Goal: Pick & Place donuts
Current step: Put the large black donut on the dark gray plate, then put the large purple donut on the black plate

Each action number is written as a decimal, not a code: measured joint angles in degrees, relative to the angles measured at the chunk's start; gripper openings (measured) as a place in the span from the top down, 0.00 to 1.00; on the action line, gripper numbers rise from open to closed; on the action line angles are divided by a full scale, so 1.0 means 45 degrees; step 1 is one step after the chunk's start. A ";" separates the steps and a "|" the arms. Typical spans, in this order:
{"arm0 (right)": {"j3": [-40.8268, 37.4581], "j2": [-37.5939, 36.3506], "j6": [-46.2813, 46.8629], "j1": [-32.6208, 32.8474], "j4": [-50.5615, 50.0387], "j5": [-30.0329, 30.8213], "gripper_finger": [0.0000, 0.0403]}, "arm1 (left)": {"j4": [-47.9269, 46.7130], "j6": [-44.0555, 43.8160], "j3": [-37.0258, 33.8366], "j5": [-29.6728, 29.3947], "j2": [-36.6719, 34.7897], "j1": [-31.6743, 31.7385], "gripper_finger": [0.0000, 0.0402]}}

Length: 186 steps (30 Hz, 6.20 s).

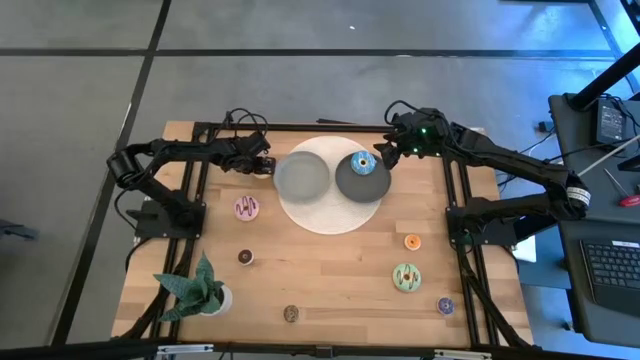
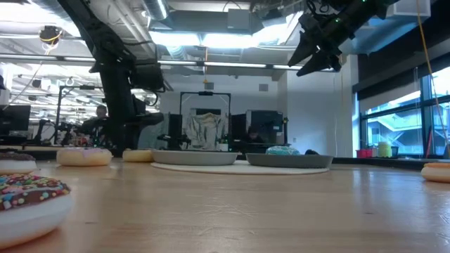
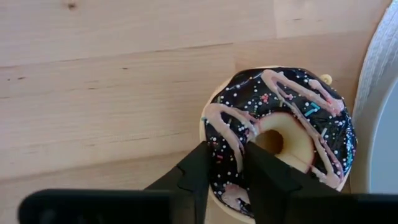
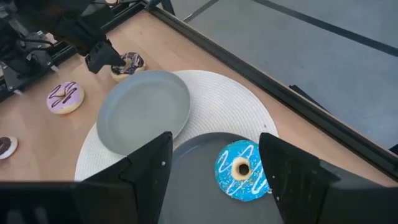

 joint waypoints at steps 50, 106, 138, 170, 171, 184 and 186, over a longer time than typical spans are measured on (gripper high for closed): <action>-0.0032 0.4462 -0.4341 0.3366 1.3892 0.1710 0.40 | 1.9941 0.7322 -0.0010 -0.3476 -0.0727 -0.4790 0.90; 0.1830 0.3838 -0.5010 0.3262 0.9088 0.3269 0.88 | 1.6831 1.2827 -0.0010 -0.8571 -0.3164 -0.6840 0.35; 0.1783 0.5984 -0.3473 -0.0423 -0.3532 -0.7617 0.87 | 1.1707 0.8712 -0.0010 -0.6744 -0.4075 -0.6300 0.35; 0.1778 0.8160 -0.5008 -0.1423 -0.3920 -0.6484 0.64 | 1.1298 0.8341 -0.0010 -0.6052 -0.4075 -0.6300 0.35; 0.1778 0.8160 -0.5018 -0.1423 -0.3920 -0.6130 0.61 | 1.1298 0.8341 -0.0010 -0.6052 -0.4075 -0.6300 0.35; 0.1885 0.8139 -0.4595 -0.1413 -0.4104 -0.2525 0.45 | 1.1298 0.8311 -0.0010 -0.6057 -0.4075 -0.6300 0.35; 0.2109 0.7994 -0.4386 -0.1413 -0.4373 -0.2014 0.45 | 1.1298 0.8307 -0.0010 -0.6057 -0.4075 -0.6300 0.35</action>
